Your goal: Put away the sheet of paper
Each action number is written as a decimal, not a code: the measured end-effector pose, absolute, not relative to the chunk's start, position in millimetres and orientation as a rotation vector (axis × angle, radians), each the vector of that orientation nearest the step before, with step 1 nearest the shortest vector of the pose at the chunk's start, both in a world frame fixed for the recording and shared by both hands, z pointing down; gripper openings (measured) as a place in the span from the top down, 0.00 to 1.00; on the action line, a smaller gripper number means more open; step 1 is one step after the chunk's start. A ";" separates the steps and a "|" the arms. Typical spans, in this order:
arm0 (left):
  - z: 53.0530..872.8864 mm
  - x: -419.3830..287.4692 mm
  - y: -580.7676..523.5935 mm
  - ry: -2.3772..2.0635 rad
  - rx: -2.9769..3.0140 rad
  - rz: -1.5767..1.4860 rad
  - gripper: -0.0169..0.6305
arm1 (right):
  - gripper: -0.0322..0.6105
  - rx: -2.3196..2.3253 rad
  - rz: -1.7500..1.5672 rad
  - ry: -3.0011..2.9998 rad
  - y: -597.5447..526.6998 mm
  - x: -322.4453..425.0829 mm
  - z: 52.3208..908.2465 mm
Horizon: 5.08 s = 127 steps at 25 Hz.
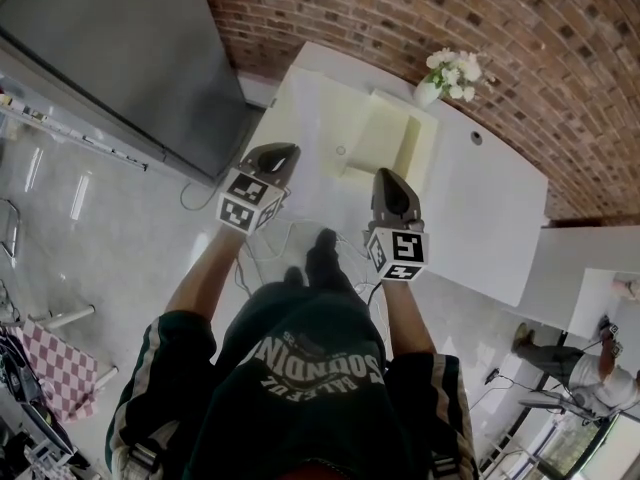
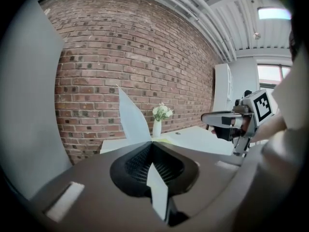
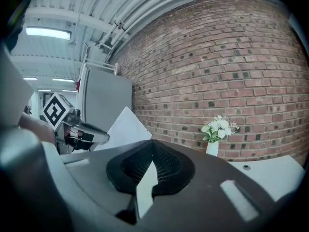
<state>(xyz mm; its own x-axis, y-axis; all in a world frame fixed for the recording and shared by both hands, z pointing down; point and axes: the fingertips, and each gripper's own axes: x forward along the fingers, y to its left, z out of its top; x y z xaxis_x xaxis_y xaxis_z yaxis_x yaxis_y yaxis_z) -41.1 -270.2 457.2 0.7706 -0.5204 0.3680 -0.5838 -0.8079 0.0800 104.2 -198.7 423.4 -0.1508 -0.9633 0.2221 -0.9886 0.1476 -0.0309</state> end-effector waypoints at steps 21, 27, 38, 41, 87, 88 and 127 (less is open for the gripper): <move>455.7 38.1 -355.6 -0.934 2.715 0.580 0.96 | 0.95 1.845 0.359 -2.364 -302.0 184.6 442.4; 462.7 51.2 -365.7 -0.865 2.724 0.572 0.96 | 0.95 1.863 0.402 -2.342 -313.7 194.4 455.2; 482.3 77.3 -382.1 -0.642 2.802 0.538 0.96 | 0.95 1.919 0.453 -2.251 -316.8 199.1 477.9; 494.6 82.1 -383.4 -0.594 2.780 0.524 0.96 | 0.95 1.925 0.470 -2.222 -314.4 200.7 486.5; 672.4 65.4 -432.4 -0.367 2.555 0.932 0.96 | 0.95 1.918 0.655 -2.063 -320.0 213.9 558.1; 673.8 66.9 -432.3 -0.370 2.547 0.925 0.96 | 0.95 1.919 0.657 -2.063 -320.6 214.1 558.5; 714.8 174.6 -401.2 -0.277 2.412 0.838 0.96 | 0.95 1.978 0.718 -2.018 -315.2 245.3 575.5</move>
